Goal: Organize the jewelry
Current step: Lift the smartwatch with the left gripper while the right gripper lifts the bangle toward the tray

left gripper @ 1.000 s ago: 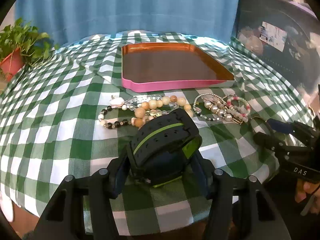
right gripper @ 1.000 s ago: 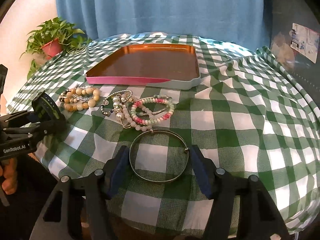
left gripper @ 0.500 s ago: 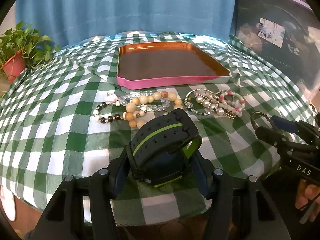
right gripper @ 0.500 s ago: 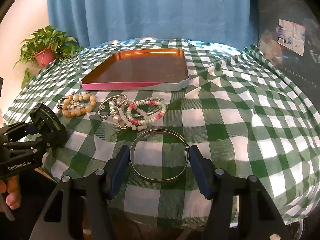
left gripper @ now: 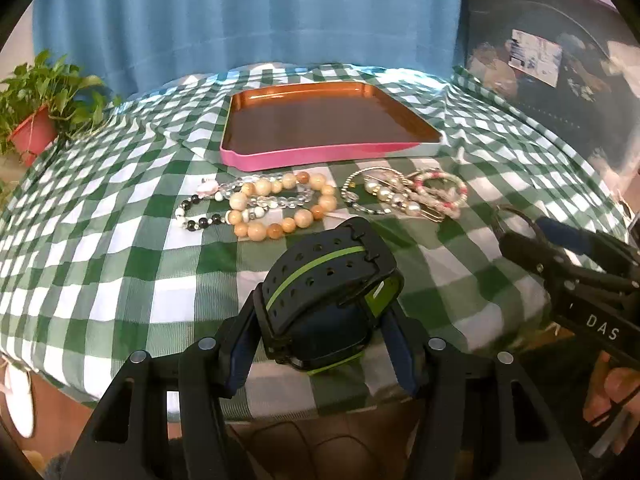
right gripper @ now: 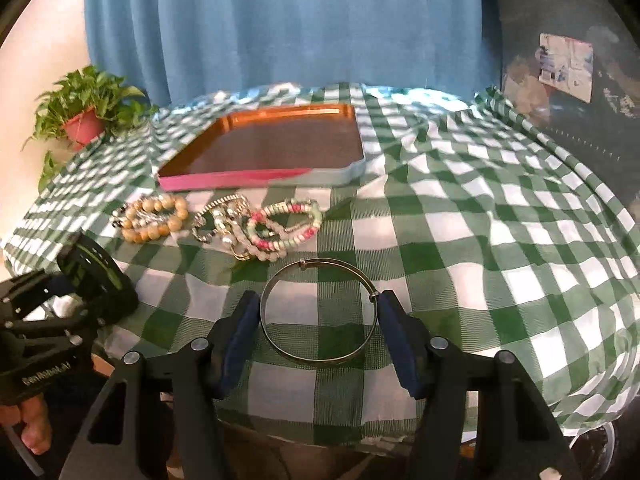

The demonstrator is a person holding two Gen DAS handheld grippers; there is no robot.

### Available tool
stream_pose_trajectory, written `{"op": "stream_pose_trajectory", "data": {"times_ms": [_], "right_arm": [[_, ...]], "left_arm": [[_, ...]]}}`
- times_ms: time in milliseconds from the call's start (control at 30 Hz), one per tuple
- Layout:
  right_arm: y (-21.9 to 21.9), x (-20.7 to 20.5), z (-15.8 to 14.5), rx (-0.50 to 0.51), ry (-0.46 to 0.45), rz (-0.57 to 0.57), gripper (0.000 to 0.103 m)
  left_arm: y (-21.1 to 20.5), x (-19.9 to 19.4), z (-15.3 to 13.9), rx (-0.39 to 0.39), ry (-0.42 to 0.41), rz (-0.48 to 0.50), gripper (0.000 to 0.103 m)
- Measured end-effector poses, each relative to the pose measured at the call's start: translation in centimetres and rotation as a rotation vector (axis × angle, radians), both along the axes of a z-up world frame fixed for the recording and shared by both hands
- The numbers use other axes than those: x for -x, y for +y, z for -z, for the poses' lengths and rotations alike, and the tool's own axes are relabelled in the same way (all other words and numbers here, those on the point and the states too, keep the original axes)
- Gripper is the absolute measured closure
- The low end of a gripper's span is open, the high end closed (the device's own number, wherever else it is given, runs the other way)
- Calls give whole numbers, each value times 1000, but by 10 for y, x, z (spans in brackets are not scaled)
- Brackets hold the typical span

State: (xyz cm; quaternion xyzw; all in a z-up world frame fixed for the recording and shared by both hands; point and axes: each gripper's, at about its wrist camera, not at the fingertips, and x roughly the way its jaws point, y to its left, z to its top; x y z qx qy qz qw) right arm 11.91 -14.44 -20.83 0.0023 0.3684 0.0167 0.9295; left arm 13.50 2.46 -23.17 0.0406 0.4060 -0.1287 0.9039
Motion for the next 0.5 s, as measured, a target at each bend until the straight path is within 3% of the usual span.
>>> {"op": "stream_pose_trajectory", "data": {"times_ms": [300, 500], "right_arm": [[16, 26, -19, -17, -59, -19, 46], [32, 54, -51, -6, -140, -74, 46]], "left_arm": [[4, 39, -25, -45, -57, -67, 45], [17, 64, -65, -32, -145, -106, 45]]}}
